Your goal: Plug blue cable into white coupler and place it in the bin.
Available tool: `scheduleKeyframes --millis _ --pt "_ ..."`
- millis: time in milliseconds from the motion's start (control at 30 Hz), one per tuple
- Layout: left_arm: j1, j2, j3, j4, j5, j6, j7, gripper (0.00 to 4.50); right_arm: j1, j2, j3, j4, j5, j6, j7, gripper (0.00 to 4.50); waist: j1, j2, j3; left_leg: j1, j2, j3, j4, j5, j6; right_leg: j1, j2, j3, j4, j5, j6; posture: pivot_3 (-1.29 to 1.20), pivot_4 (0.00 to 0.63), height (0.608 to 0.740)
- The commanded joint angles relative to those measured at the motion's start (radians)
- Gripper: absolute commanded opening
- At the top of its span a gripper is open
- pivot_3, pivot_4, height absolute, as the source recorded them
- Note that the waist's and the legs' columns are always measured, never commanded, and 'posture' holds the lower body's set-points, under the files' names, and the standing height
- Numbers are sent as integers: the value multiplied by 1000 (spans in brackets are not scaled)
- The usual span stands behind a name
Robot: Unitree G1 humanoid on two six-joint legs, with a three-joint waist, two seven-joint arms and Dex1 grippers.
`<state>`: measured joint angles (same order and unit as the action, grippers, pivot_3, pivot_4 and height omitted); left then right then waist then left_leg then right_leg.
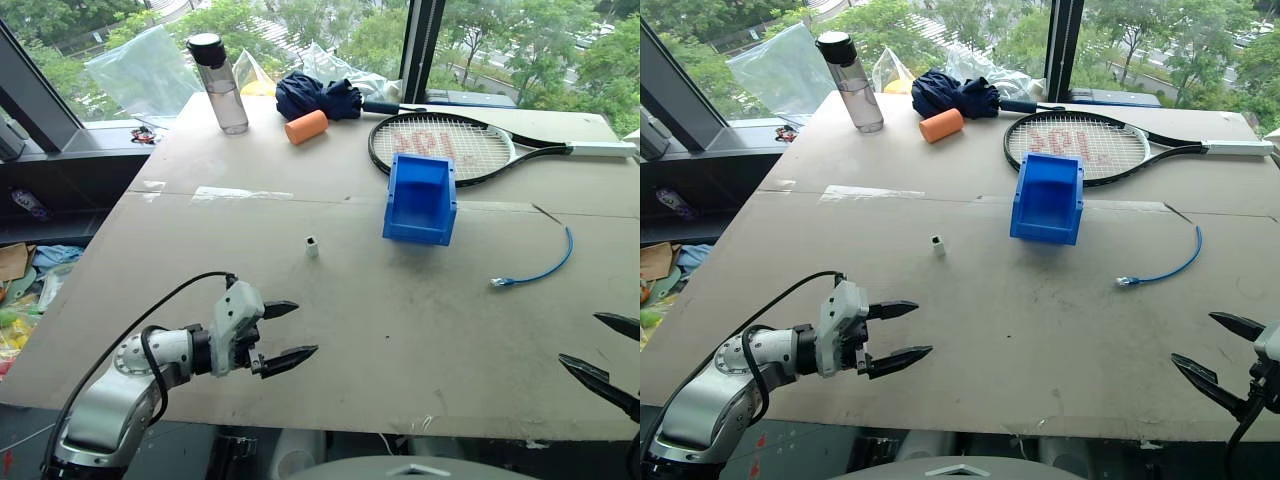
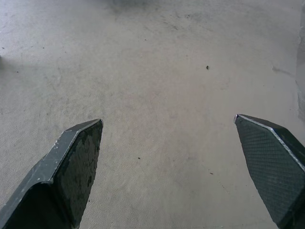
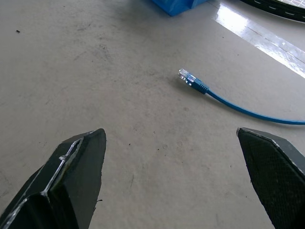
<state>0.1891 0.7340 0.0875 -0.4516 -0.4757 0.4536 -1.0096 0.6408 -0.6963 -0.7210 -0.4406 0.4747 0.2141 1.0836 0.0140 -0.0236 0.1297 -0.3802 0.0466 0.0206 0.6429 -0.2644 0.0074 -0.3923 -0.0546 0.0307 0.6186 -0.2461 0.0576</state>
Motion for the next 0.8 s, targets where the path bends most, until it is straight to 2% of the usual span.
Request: scheduleKeyframes --millis 33,267,367,500,600,800 --pt "9 -8 47 -5 -51 -45 -35 4500 -51 -33 4 4 17 9 -12 4439 0 0 0 0 0 0 0 0 0 0 0 0 0 0 0 0 150 740" --pt "-55 7 58 -89 -160 -1 -55 4500 -273 -135 156 45 11 115 -57 4439 -1 -1 1 0 -1 2 1 0 0 -2 1 2 1 2 -3 0 150 740" --pt "-125 31 3 -133 -150 19 -58 4500 -433 -212 307 123 -33 149 -32 4439 0 -1 1 -1 -5 2 0 0 0 -2 2 1 1 2 -4 0 150 740" --pt "-226 44 -31 -255 -222 125 14 4500 -646 -304 536 276 -154 132 38 4439 -1 -2 2 -1 -6 2 2 0 0 0 2 2 1 2 -4 0 150 740" --pt "-270 53 -56 -357 -264 202 89 4500 -808 -307 659 412 -213 111 91 4439 -2 -2 2 -1 -6 2 2 0 1 1 3 1 1 2 -4 0 150 740" --pt "-389 30 -112 -368 -301 294 189 4500 -1055 -297 842 690 -320 92 219 4439 -2 0 4 1 -6 1 5 0 1 4 5 0 2 2 -4 0 150 740"
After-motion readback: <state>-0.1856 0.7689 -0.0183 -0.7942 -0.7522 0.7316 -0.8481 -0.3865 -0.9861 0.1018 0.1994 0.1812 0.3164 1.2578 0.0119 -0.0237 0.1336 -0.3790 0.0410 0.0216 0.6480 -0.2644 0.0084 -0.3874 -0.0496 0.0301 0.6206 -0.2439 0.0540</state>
